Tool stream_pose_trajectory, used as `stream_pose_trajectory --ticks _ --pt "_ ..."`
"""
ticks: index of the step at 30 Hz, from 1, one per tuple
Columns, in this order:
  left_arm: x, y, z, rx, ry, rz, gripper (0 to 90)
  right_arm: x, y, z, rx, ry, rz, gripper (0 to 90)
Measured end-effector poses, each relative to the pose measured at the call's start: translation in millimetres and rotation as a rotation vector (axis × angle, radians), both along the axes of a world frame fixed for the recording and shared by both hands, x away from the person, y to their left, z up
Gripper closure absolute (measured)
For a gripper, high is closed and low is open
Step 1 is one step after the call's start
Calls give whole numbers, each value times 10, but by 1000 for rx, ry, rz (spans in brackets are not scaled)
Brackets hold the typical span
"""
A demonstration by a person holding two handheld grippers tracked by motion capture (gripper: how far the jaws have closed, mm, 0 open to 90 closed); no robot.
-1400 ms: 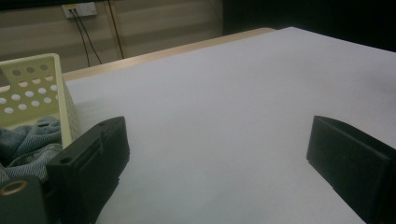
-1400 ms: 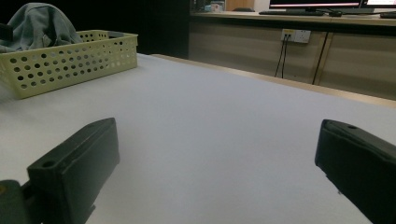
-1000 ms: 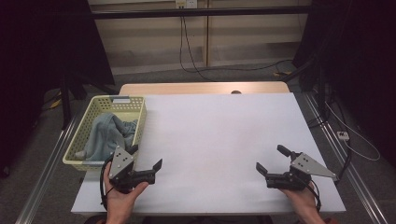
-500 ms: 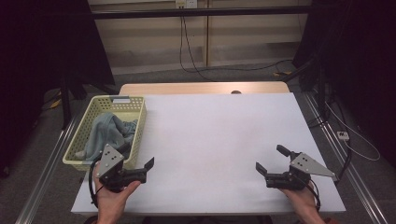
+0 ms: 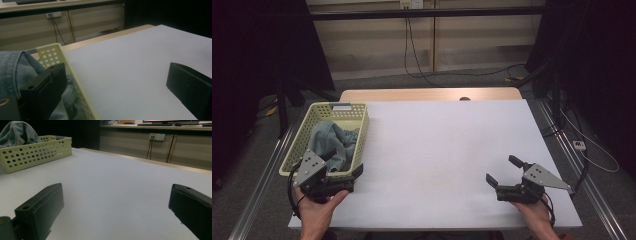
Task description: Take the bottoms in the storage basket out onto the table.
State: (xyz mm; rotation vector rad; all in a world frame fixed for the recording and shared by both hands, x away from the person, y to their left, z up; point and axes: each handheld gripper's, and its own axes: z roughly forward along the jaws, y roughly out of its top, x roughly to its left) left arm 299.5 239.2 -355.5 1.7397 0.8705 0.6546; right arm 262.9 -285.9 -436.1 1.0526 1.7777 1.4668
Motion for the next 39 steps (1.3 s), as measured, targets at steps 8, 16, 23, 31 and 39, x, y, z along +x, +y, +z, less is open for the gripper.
stream_pose_trajectory --ticks 8,16,23,31,39 --pt "21 113 94 -1 -2 34 32 -1 10 3 -6 -3 6 0" --pt "76 196 165 39 9 61 36 0 9 2 -5 -1 6 0" --pt "172 295 175 64 27 119 46 -2 15 3 -7 0 12 0" --pt "321 427 228 87 48 160 50 6 19 -1 -6 6 19 0" --pt "527 535 200 106 112 199 41 12 25 -10 -9 21 23 0"
